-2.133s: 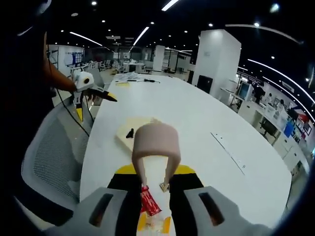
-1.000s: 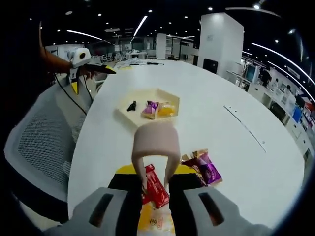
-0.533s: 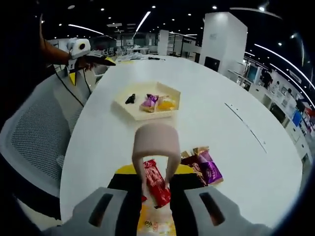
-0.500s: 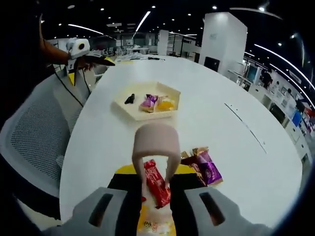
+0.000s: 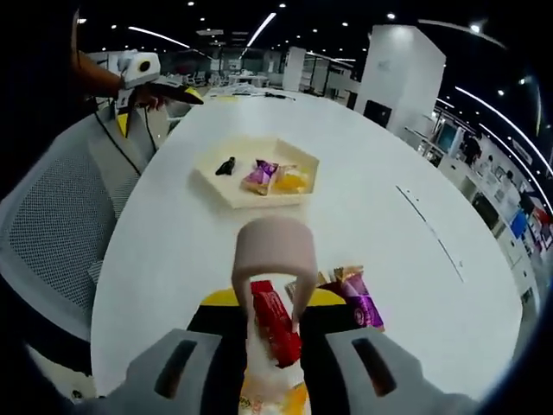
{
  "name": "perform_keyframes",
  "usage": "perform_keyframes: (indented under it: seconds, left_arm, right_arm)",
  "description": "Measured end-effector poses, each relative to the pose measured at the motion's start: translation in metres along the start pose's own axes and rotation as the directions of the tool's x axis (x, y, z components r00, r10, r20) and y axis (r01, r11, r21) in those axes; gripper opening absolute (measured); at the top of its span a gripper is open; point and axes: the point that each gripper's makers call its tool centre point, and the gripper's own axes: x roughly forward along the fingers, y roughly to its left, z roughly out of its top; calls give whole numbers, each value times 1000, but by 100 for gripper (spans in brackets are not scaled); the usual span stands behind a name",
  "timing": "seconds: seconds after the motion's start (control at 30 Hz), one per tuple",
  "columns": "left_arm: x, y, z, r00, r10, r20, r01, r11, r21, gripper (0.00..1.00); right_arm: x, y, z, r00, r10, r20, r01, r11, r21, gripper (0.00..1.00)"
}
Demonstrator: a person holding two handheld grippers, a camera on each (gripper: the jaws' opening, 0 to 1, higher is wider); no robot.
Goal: Place the target food into the container with the food tongs after gripping and lifting it, then release it inside without dropping or visibly crushing the food.
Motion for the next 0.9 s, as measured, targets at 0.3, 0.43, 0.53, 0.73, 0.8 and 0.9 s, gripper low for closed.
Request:
perform_keyframes:
  seconds: [0.3,0.43,0.53,0.73,0.8,0.9]
  left_arm:
    - [0,0,1,1000,2,3,-2,1000,-1,96]
    - [0,0,0,1000,2,3,-2,1000,0,96]
    - [0,1,0,1000,3,4,-3,1000,0,96]
    - [0,1,1,1000,4,7,-4,1000,-1,96]
    - [-1,1,2,1000,5,8,-5,1000,0,96]
    - [-1,1,2,1000,7,11,-7,1000,0,96]
  right_arm:
    - [-4,-16,-6,995,-84,-61,91,988,127,17]
    - [-8,-26,-5,991,-114,-73,125,975,181,15]
    - [-12,-32,-5,987,-137,-82,153,961,231,13]
    - [-19,-38,5,989,-144,-42,150,933,327,12]
    - [-20,-39,7,988,-149,-41,155,933,326,12]
    - [-21,-40,10,988,-149,-27,149,924,351,12]
